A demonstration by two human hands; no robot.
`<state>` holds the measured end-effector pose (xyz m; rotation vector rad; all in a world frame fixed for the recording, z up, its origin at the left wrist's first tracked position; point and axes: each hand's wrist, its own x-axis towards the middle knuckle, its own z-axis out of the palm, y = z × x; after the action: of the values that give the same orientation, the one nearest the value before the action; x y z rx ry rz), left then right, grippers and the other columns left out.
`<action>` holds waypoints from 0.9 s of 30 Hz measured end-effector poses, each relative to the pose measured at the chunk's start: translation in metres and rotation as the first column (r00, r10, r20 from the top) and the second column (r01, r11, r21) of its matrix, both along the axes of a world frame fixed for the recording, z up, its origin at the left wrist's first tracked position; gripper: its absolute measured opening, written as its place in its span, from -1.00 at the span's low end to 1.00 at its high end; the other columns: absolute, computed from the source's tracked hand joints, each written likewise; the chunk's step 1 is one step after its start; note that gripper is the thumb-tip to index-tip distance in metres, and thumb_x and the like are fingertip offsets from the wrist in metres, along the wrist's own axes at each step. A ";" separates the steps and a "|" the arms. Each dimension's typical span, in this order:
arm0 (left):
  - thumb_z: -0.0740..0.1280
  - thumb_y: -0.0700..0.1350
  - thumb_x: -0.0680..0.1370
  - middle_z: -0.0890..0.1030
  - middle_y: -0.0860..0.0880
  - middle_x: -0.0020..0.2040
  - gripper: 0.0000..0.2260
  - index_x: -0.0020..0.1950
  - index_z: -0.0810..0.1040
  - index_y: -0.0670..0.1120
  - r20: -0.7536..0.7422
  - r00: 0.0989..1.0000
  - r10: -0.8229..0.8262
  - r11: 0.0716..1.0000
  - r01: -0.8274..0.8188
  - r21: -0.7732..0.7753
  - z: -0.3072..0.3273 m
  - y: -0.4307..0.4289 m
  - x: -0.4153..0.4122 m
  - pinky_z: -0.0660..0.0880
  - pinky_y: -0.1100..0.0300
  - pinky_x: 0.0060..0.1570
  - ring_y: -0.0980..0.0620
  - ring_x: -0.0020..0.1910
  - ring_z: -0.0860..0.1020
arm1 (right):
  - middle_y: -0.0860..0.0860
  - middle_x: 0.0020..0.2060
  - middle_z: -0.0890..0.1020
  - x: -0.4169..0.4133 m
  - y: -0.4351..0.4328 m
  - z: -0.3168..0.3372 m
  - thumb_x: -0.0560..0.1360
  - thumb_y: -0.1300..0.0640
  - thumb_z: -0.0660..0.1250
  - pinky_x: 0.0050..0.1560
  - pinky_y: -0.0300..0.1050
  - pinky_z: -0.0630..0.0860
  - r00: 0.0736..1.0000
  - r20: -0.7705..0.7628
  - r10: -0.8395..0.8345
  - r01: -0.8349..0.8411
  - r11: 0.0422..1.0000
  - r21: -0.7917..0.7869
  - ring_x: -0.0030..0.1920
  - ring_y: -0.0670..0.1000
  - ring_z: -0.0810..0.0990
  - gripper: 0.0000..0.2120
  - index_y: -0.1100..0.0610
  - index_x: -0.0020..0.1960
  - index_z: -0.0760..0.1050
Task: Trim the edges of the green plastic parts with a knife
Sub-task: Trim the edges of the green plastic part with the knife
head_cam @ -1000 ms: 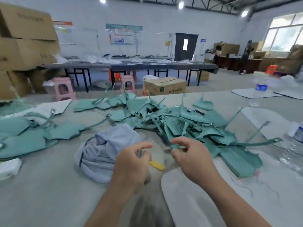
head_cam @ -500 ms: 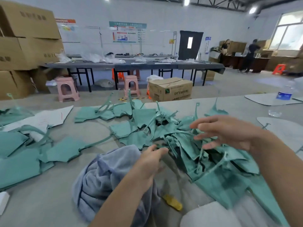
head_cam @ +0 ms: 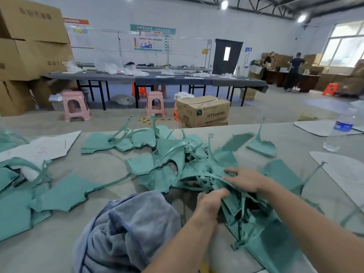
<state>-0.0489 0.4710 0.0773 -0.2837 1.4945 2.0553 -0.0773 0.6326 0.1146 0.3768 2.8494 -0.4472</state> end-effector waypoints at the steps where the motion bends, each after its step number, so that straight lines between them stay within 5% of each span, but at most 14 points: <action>1: 0.46 -0.30 0.38 0.68 -0.31 0.06 -0.62 0.19 0.62 -0.30 -0.001 0.999 0.045 0.999 -0.045 0.003 0.005 -0.001 -0.001 0.60 0.06 -0.17 -0.18 -0.06 0.69 | 0.02 0.55 0.37 -0.001 -0.010 0.003 0.66 -0.24 0.14 0.48 -0.11 0.24 0.999 -0.030 0.017 -0.017 1.000 -0.026 0.53 0.08 0.35 -0.44 -0.04 0.59 0.30; 3: 0.36 -0.38 0.36 0.68 -0.35 0.01 -0.67 0.12 0.64 -0.35 -0.007 0.993 0.115 0.992 -0.114 0.060 0.016 -0.009 -0.004 0.59 0.02 -0.19 -0.20 -0.13 0.67 | -0.01 0.52 0.43 0.000 -0.031 0.009 0.67 -0.19 0.12 0.45 -0.09 0.28 0.994 -0.112 0.006 -0.018 0.994 -0.112 0.49 0.07 0.40 -0.53 -0.06 0.52 0.40; 7: 0.27 -0.30 0.32 0.60 -0.44 0.15 -0.51 0.23 0.57 -0.41 -0.027 0.985 0.171 0.977 -0.166 0.135 0.038 -0.055 -0.013 0.53 -0.27 0.17 -0.35 0.08 0.62 | 0.02 0.39 0.55 -0.002 -0.080 0.020 0.64 -0.28 0.04 0.32 -0.03 0.40 0.983 -0.182 0.000 -0.058 0.947 -0.315 0.31 0.08 0.52 -0.52 -0.07 0.35 0.52; 9: 0.24 -0.28 0.27 0.56 -0.47 0.16 -0.42 0.26 0.50 -0.48 -0.035 0.976 0.213 0.970 -0.207 0.127 0.047 -0.083 -0.018 0.50 -0.23 0.05 -0.31 -0.02 0.55 | 0.08 0.39 0.53 -0.011 -0.112 0.022 0.64 -0.28 0.03 0.35 0.03 0.41 0.983 -0.178 0.033 -0.096 0.930 -0.355 0.31 0.10 0.52 -0.47 0.02 0.39 0.49; 14: 0.13 -0.29 0.49 0.66 -0.25 -0.27 -0.74 -0.06 0.60 -0.35 -0.041 0.959 0.280 0.953 -0.273 0.129 0.046 -0.154 -0.027 0.55 0.14 -0.39 -0.16 -0.41 0.63 | 0.02 0.49 0.45 -0.027 -0.190 0.013 0.58 -0.29 0.16 0.29 -0.05 0.37 0.976 -0.202 0.082 -0.162 0.893 -0.420 0.41 0.08 0.46 -0.41 -0.01 0.50 0.41; 17: 0.20 -0.19 0.58 0.69 -0.27 -0.14 -0.73 0.03 0.63 -0.32 -0.028 0.965 0.260 0.962 -0.256 0.097 0.031 -0.188 -0.030 0.57 0.10 -0.29 -0.17 -0.29 0.66 | 0.04 0.41 0.55 -0.027 -0.214 0.006 0.58 -0.22 0.27 0.20 -0.10 0.45 0.969 -0.206 0.136 -0.210 0.892 -0.400 0.28 0.05 0.59 -0.42 -0.03 0.53 0.38; 19: 0.30 -0.13 0.60 0.71 -0.25 -0.07 -0.74 0.07 0.67 -0.29 -0.024 0.974 0.226 0.973 -0.224 0.050 0.021 -0.204 -0.030 0.59 0.09 -0.28 -0.17 -0.22 0.68 | 0.07 0.30 0.63 -0.025 -0.217 0.005 0.58 -0.14 0.33 0.16 -0.10 0.50 0.965 -0.232 0.125 -0.216 0.880 -0.424 0.24 0.07 0.63 -0.50 0.05 0.45 0.49; 21: 0.39 -0.13 0.57 0.73 -0.20 -0.12 -0.81 0.01 0.69 -0.25 -0.041 0.979 0.199 0.980 -0.199 -0.005 0.013 -0.217 -0.028 0.59 0.15 -0.40 -0.11 -0.29 0.70 | 0.01 0.15 0.70 -0.019 -0.209 0.017 0.57 -0.04 0.38 0.09 -0.06 0.54 0.951 -0.308 -0.018 -0.184 0.769 -0.612 0.25 0.09 0.62 -0.72 0.09 0.18 0.66; 24: 0.40 -0.18 0.59 0.74 -0.13 -0.11 -0.86 0.10 0.65 -0.21 -0.152 0.973 0.174 0.974 -0.193 -0.116 0.001 -0.234 -0.019 0.65 0.14 -0.30 -0.03 -0.23 0.71 | -0.23 0.05 0.69 0.017 -0.193 0.043 0.60 -0.04 0.36 0.05 -0.19 0.52 0.896 -0.423 -0.134 -0.263 0.608 -0.749 0.20 -0.13 0.61 -0.85 -0.10 0.11 0.68; 27: 0.49 0.03 0.46 0.71 0.16 -0.02 -0.69 0.20 0.64 0.05 -0.447 0.892 -0.069 0.823 -0.202 -0.531 -0.017 -0.257 -0.003 0.52 0.36 -0.19 0.24 -0.17 0.64 | -0.35 -0.12 0.68 0.091 -0.196 0.035 0.51 -0.12 0.39 -0.13 -0.40 0.53 0.734 -0.670 -0.111 -0.353 0.780 -0.516 -0.10 -0.28 0.64 -0.92 -0.27 -0.03 0.64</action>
<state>-0.0523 0.2139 0.0602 -0.0810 2.4188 1.7431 0.0132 0.4365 0.1497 -0.1707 3.0637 -1.7531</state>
